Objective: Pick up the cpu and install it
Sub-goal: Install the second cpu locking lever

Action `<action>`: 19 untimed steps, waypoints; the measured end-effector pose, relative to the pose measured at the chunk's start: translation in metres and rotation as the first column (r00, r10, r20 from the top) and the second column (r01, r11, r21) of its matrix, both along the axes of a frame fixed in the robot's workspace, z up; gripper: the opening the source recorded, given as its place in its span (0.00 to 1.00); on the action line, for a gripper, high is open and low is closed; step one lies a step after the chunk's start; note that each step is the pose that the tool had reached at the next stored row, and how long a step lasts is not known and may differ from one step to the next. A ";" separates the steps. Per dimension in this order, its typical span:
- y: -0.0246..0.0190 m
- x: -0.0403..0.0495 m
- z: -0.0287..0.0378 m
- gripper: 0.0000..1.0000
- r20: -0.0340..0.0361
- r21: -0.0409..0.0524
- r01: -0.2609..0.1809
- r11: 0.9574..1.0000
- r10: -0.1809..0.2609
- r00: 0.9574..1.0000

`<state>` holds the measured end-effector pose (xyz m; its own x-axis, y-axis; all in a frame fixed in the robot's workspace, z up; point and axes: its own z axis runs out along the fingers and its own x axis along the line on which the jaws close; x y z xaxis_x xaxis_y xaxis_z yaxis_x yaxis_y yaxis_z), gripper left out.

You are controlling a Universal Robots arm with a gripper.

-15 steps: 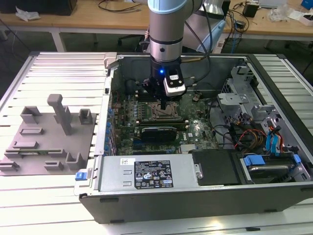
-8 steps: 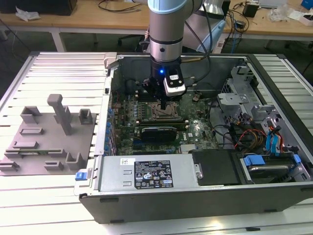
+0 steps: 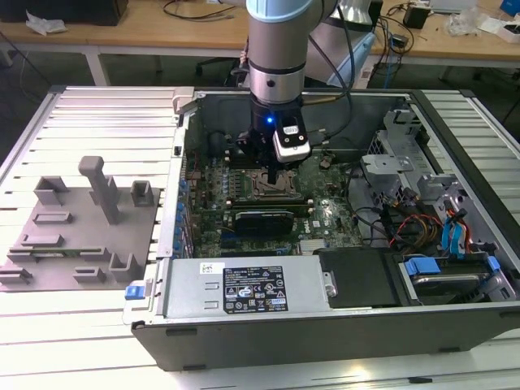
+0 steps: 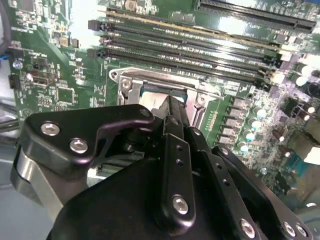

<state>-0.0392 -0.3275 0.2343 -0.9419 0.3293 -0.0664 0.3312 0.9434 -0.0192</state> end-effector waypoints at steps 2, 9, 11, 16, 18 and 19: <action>-0.0004 0.0012 0.0030 0.11 0.000 0.000 -0.001 1.000 0.001 1.000; -0.0058 0.0050 0.0025 0.11 0.000 0.000 -0.059 0.998 0.059 0.998; -0.0079 0.0050 0.0024 0.11 0.000 0.000 -0.074 0.997 0.074 0.997; -0.0216 0.0050 0.0023 0.11 0.000 0.000 -0.101 0.995 0.101 0.995; -0.0257 0.0047 0.0021 0.11 0.000 0.000 -0.123 0.992 0.123 0.992; -0.0261 0.0045 0.0018 0.11 0.000 0.000 -0.139 0.990 0.139 0.990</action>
